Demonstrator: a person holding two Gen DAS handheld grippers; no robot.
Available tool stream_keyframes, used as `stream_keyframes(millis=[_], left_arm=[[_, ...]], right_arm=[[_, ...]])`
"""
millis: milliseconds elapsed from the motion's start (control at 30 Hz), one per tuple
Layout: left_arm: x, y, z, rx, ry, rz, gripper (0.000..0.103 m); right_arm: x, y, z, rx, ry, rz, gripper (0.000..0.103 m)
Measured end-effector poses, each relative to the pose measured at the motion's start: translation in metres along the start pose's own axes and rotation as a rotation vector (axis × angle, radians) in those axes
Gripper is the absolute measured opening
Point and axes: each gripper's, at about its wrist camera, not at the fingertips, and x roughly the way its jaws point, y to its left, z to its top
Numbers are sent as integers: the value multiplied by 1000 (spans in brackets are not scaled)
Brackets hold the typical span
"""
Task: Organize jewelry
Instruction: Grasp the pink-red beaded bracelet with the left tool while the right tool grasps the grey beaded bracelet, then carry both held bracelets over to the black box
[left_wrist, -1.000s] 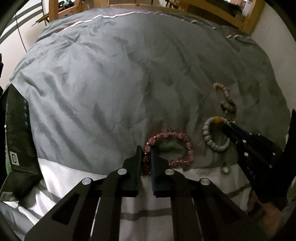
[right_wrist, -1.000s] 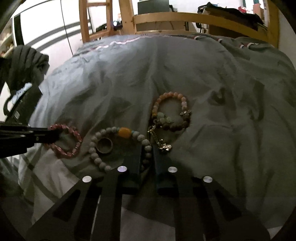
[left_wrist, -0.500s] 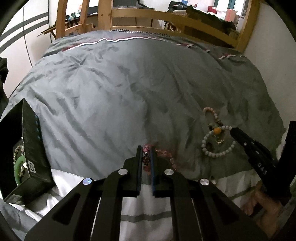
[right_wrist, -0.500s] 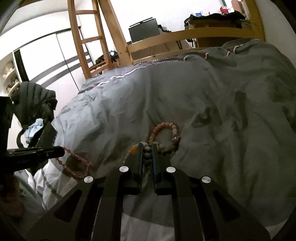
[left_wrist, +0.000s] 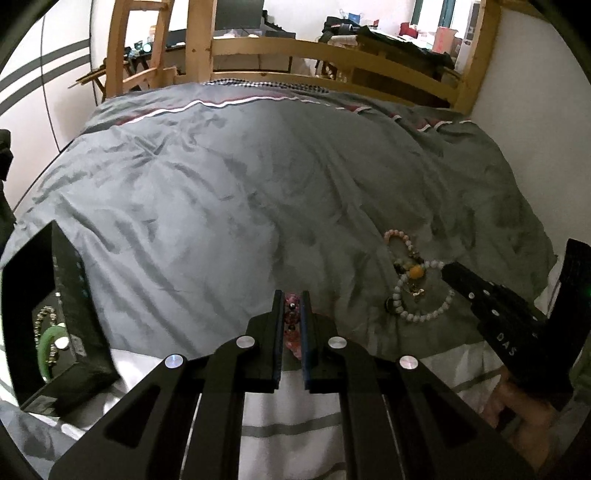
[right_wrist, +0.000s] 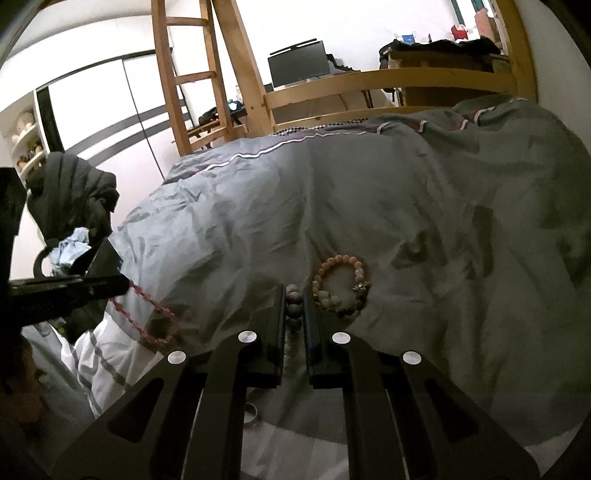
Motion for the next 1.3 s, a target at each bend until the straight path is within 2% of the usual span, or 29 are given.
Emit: stream_keyframes(millis=[67,300,767,1000,1300], left_arm=[[-4,1,0,-3,3,2,7],[-33,2,1,-1,-10,9,7],[-84,21,8,-19,-30,14,7],[-103,51,8,-63,-30,9,7],[-119,105,4,-132,-42,31,7]], right_arm=[[-8,3,1,-21,4,-41,9],[-35,10,12,-41,11,-81,9],[-75,57,28,-82,18,-51,9],[-81,88,38,-121,16,-38,9],[-69,137,48,-181,27,10,9]])
